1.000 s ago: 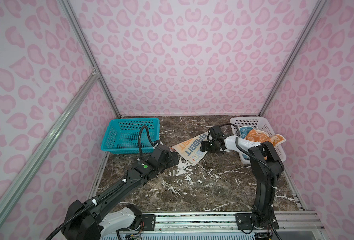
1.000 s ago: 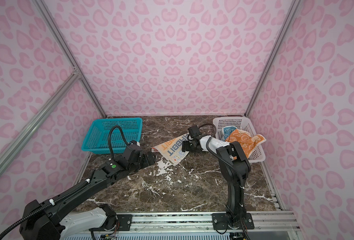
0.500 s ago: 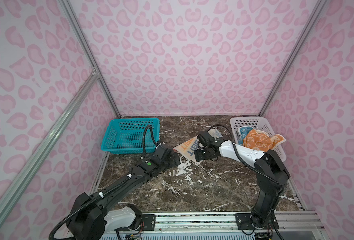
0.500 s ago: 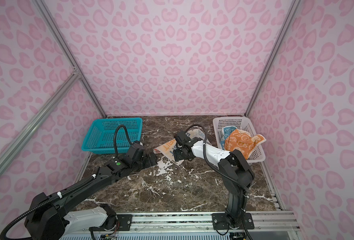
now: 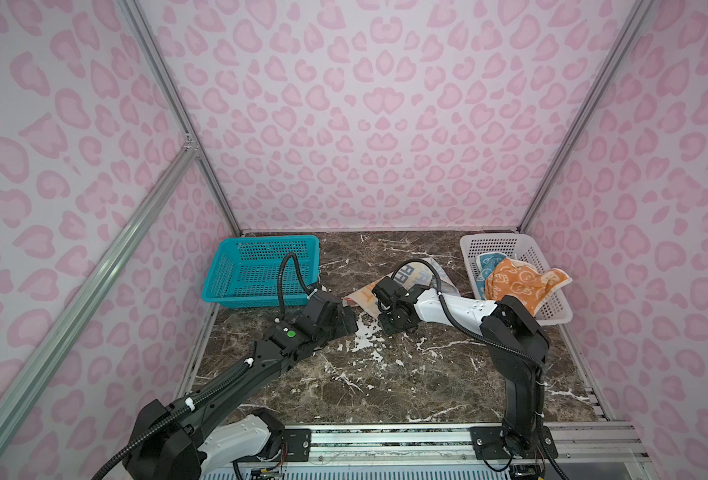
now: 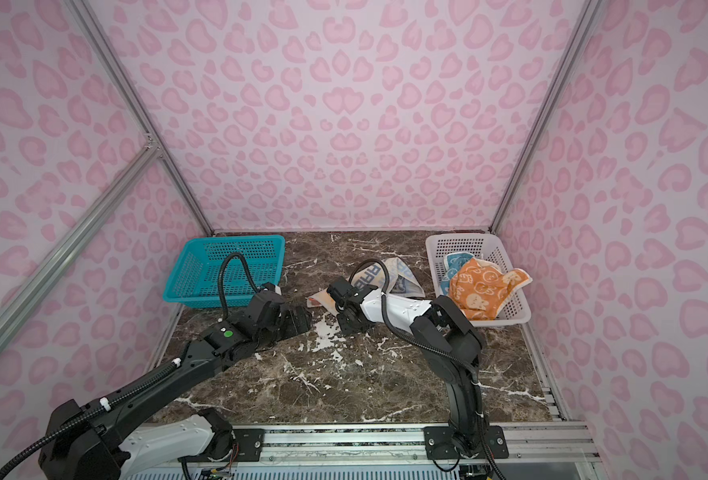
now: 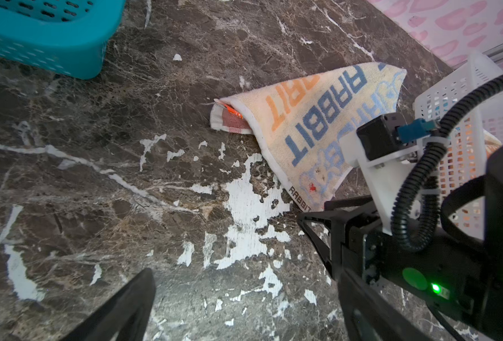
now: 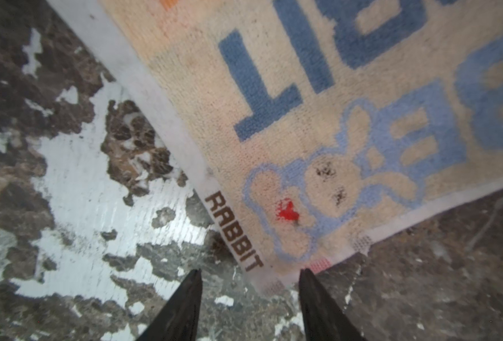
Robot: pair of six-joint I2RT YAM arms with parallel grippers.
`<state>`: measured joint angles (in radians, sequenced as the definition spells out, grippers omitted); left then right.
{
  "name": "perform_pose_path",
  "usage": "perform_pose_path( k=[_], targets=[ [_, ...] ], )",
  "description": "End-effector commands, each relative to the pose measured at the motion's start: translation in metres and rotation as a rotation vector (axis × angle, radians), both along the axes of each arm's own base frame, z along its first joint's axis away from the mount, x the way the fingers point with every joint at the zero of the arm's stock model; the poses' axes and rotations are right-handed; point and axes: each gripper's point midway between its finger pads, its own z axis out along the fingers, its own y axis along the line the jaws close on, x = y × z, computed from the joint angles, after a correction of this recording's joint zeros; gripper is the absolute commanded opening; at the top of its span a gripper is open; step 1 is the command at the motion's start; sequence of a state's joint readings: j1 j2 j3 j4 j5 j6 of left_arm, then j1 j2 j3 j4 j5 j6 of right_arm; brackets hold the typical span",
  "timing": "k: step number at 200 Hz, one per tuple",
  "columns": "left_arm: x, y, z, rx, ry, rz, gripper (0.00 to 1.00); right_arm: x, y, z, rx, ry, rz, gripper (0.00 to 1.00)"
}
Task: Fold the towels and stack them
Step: 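Lay the towel flat on the table toward the left gripper with the right gripper, then grasp the towel's near corner with the left gripper while the right grips the other corner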
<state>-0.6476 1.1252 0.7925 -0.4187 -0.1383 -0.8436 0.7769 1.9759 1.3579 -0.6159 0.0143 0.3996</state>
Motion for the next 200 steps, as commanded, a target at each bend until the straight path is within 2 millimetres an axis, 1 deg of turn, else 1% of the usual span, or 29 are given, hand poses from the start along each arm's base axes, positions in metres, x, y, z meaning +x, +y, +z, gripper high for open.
perform_pose_path(
  k=[1, 43, 53, 66, 88, 124, 144, 158, 178, 200],
  targets=[
    [0.0, 0.003, 0.0, 0.006, -0.003, 0.01, 0.97, -0.001, -0.01, -0.01, -0.06, 0.008, -0.01, 0.48],
    [0.0, 0.003, 0.0, 0.014, -0.003, 0.004, 0.97, -0.005, -0.02, -0.021, -0.086, 0.026, -0.022, 0.26],
    [-0.001, 0.004, -0.001, 0.018, 0.001, 0.004, 0.97, -0.006, -0.024, -0.022, -0.091, 0.029, -0.027, 0.18],
    [-0.001, 0.002, -0.003, 0.018, 0.007, -0.003, 0.97, -0.008, -0.029, -0.021, -0.093, 0.027, -0.032, 0.09],
    [-0.001, -0.002, -0.007, 0.027, 0.022, -0.036, 0.97, -0.011, -0.041, -0.012, -0.078, 0.018, -0.054, 0.0],
    [-0.002, -0.013, -0.017, 0.066, 0.067, -0.088, 0.97, -0.007, -0.069, 0.019, 0.006, -0.012, -0.113, 0.0],
    [-0.003, -0.026, -0.019, 0.081, 0.074, -0.123, 0.97, -0.005, -0.088, 0.038, 0.038, -0.035, -0.145, 0.0],
    [-0.005, -0.038, -0.023, 0.09, 0.083, -0.152, 0.97, -0.005, -0.1, 0.047, 0.082, -0.04, -0.176, 0.0],
    [-0.008, -0.056, -0.032, 0.105, 0.11, -0.197, 0.97, -0.004, -0.123, 0.051, 0.142, -0.038, -0.247, 0.0],
    [-0.009, -0.07, -0.044, 0.118, 0.144, -0.221, 0.97, -0.007, -0.147, 0.045, 0.135, -0.01, -0.303, 0.0]
  ],
)
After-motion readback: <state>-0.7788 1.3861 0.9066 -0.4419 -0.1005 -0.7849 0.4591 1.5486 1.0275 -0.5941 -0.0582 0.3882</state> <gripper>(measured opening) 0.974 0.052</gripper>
